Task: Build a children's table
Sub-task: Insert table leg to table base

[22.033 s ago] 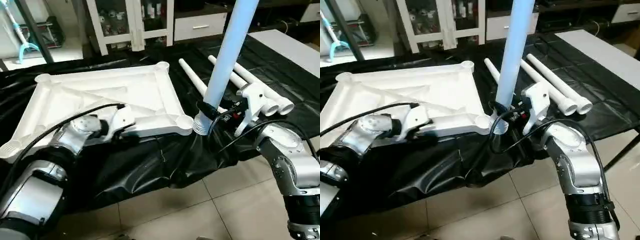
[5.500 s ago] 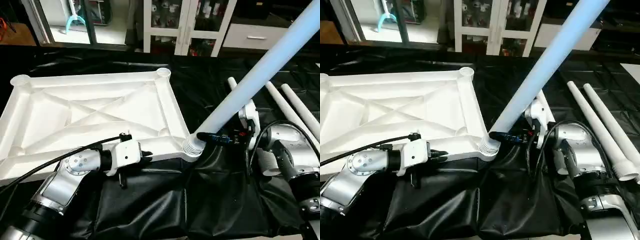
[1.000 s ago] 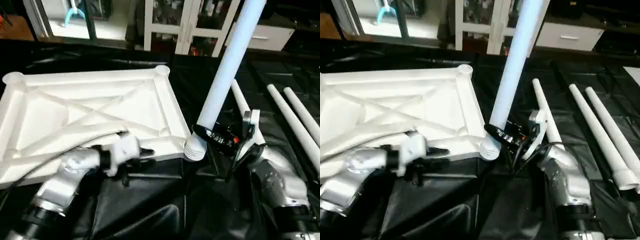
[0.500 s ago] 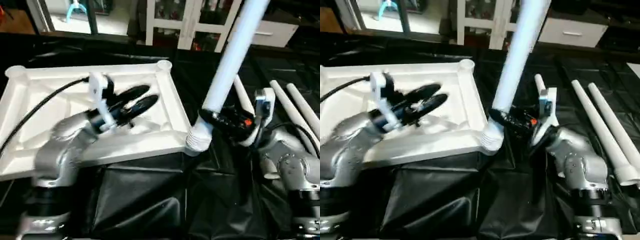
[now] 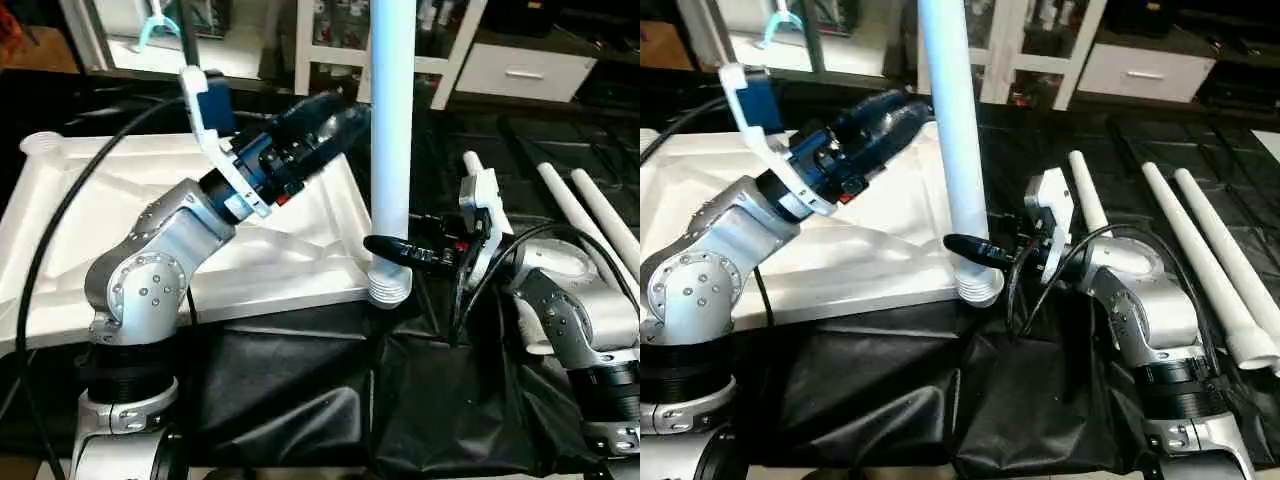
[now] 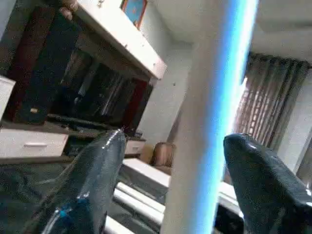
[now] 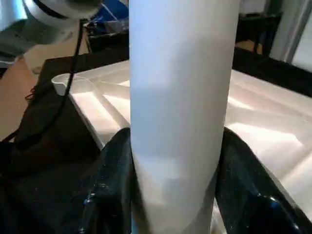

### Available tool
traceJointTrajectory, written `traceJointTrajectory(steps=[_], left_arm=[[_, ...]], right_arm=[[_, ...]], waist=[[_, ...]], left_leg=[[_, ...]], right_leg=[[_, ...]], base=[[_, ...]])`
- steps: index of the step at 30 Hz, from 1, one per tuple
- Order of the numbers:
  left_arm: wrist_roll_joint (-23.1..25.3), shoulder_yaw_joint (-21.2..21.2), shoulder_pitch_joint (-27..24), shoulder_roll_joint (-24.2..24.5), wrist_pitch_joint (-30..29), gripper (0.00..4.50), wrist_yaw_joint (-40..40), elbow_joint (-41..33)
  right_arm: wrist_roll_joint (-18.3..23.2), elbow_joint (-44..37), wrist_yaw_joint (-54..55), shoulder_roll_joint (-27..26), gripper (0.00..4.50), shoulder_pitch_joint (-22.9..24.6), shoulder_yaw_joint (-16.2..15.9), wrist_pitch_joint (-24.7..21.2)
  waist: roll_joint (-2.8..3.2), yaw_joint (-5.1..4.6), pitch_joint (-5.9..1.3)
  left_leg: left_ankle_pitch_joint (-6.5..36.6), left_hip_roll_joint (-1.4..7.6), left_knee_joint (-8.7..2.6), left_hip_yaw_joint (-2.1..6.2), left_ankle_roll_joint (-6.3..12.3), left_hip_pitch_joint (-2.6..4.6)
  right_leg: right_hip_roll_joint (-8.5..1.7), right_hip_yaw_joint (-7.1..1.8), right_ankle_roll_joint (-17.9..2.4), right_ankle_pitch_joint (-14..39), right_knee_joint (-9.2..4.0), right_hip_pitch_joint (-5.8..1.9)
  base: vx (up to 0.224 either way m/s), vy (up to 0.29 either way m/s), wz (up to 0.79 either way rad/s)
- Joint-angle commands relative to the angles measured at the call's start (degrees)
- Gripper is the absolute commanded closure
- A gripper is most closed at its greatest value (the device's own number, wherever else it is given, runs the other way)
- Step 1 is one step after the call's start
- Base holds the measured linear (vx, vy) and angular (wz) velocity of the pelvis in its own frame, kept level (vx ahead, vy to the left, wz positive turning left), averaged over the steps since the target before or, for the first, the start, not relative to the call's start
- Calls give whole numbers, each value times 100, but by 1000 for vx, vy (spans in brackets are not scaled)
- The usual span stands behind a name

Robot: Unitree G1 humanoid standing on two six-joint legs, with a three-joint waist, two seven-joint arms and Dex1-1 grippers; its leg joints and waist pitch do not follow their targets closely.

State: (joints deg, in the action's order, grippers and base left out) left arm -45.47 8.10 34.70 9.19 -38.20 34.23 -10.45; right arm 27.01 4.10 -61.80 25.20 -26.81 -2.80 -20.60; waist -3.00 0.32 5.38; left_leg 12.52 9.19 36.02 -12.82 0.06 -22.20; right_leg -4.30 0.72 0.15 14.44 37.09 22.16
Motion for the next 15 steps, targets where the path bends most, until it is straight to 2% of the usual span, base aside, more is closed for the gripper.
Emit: traceJointTrajectory(steps=[1,4,5,9,13,15], left_arm=[[-160,-19,192,0,-190,55,-86,-8],[-329,26,229,-31,-257,35,-100,-11],[-412,48,248,-31,-288,10,-92,-17],[-629,95,289,0,-401,1,-21,-29],[-338,-77,277,146,-304,1,138,-17],[-367,-107,265,187,-310,1,210,-34]], right_arm=[[-108,-272,-86,103,266,-83,-68,131],[-168,-327,-137,182,266,-68,-126,144],[-203,-336,-159,224,266,-64,-158,152],[-472,-389,-296,445,266,5,-375,261],[-655,-457,-386,565,266,83,-553,270],[-677,-461,-371,584,266,79,-579,241]], waist=[[75,17,-465],[79,35,-482],[92,37,-488],[87,38,-497],[89,34,-507],[107,35,-513]], left_leg=[[-393,453,-369,216,544,202],[-410,441,-366,225,458,187],[-377,438,-361,226,442,187],[-375,424,-353,223,418,184],[-344,429,-345,235,450,175],[-400,430,-338,242,486,177]], right_leg=[[-359,-220,-2000,-1380,-303,-255],[-354,-213,-1994,-1491,-284,-278],[-360,-212,-1988,-1481,-284,-284],[-353,-211,-1972,-1512,-288,-291],[-366,-211,-1951,-1477,-284,-300],[-362,-208,-1929,-1513,-275,-296]], base=[[0,0,0],[0,0,0],[0,0,0],[0,0,0],[0,0,0],[0,0,0]])
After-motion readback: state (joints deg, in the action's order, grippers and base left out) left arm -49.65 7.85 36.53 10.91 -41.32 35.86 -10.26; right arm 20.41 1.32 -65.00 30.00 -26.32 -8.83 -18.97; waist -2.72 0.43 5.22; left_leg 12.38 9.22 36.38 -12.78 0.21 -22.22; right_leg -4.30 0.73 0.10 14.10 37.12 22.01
